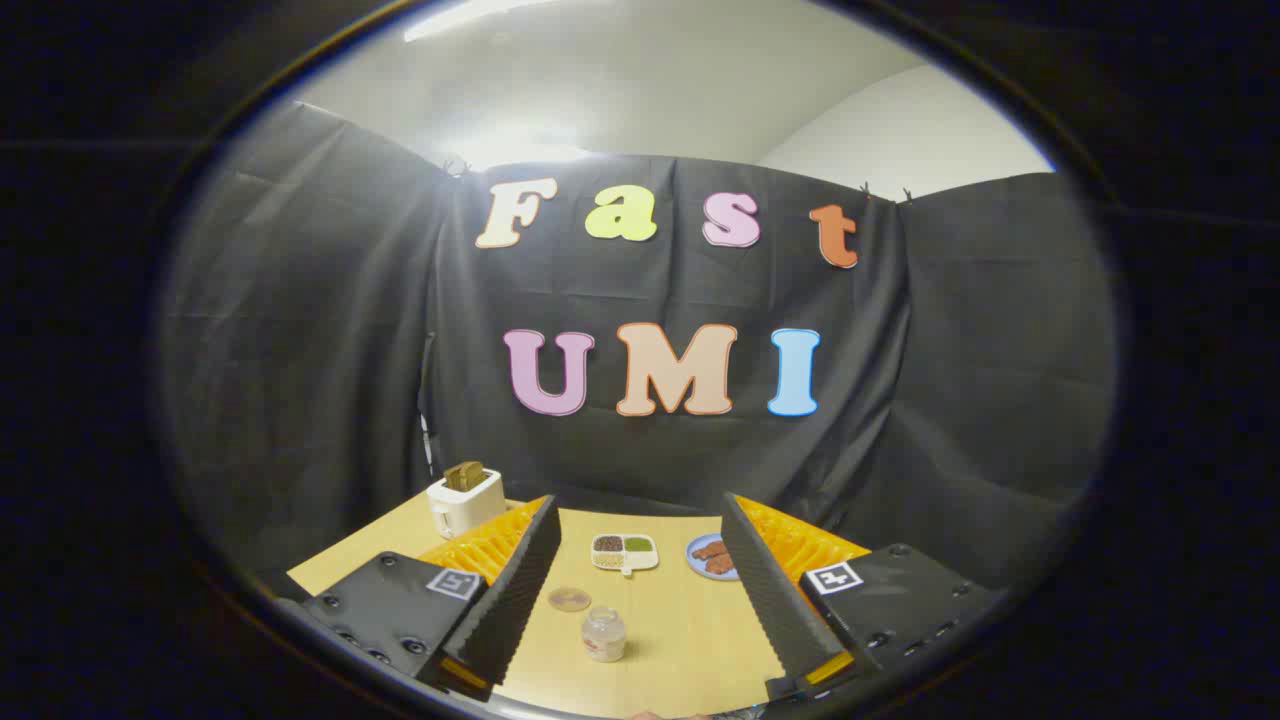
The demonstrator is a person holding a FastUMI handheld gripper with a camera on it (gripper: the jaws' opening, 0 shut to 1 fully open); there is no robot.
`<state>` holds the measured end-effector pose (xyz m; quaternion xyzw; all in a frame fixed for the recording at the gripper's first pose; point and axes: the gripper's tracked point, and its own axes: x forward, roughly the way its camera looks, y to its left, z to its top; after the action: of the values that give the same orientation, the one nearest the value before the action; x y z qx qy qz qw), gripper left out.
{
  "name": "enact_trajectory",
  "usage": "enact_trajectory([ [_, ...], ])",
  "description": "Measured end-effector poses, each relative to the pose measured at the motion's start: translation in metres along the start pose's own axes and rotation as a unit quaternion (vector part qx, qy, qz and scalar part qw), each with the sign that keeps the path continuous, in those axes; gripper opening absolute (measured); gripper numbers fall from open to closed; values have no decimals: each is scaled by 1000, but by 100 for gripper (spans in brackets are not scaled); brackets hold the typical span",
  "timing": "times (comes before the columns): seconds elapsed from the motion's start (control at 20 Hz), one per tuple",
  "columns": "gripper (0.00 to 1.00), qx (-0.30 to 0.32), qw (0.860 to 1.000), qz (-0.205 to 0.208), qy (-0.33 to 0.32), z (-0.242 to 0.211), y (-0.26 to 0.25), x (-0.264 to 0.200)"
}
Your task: Take the bottle from table, then pour the juice into the cup, finally place the bottle on the coaster
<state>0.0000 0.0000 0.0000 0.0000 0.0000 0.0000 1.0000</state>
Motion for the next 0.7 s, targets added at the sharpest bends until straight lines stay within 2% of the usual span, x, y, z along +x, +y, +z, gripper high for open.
enact_trajectory([
  [0.7, 100, 27, 1000, 0, 5, -20, -21, 4],
])
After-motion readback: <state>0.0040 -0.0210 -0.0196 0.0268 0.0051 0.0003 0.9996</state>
